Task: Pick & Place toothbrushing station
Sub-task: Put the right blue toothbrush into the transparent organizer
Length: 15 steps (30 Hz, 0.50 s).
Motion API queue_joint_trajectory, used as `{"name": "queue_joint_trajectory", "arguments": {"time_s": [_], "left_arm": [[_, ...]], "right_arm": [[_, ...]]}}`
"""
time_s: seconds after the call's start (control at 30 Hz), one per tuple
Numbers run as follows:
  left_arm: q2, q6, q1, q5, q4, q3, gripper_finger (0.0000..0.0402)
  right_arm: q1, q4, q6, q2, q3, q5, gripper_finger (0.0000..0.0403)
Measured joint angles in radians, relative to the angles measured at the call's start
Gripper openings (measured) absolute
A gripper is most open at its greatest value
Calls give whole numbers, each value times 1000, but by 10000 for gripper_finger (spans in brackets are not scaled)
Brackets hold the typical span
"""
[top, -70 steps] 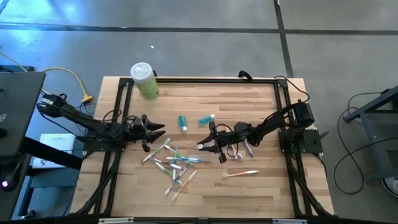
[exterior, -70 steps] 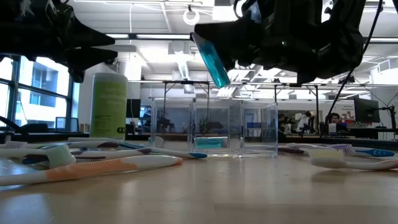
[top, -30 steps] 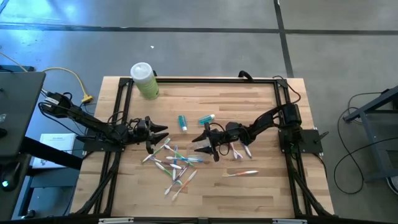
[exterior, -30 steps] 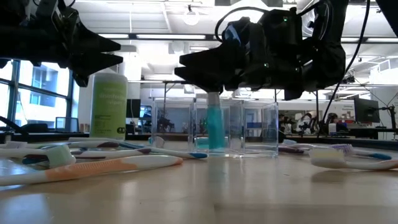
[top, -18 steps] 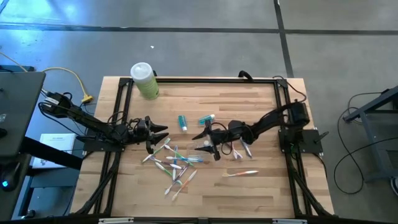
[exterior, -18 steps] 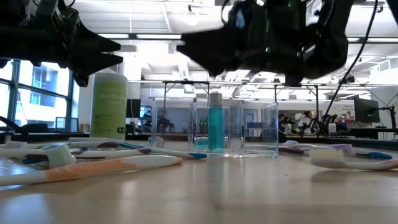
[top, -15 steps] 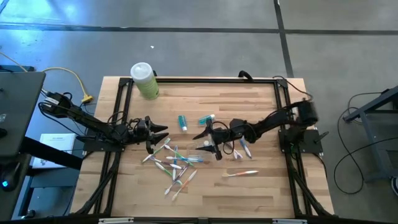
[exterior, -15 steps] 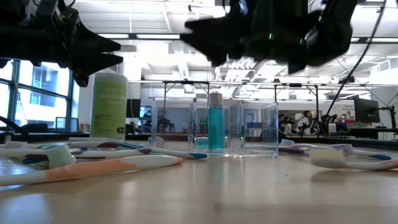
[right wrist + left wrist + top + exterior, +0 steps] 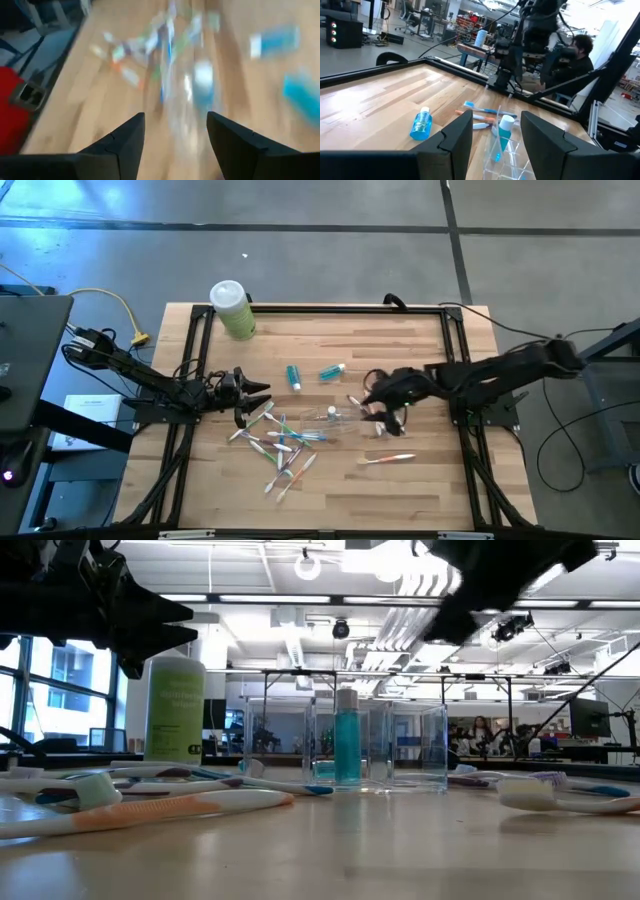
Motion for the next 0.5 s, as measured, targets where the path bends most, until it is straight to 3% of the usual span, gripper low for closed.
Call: {"name": "queue_joint_trajectory", "arguments": {"time_s": [0.1,0.27,0.37,0.5], "left_arm": [[0,0,0,0,0,0,162],[0,16,0,0,0,0,162],[0,19,0,0,0,0,162],[0,19,0,0,0,0,162]], "right_arm": [[0,-214,195,-65,0,58,205],[-18,-466,461,-63,0,316,205],[-49,-526,546,-9,-2,373,205],[-86,-483,599,90,-8,371,205]]}}
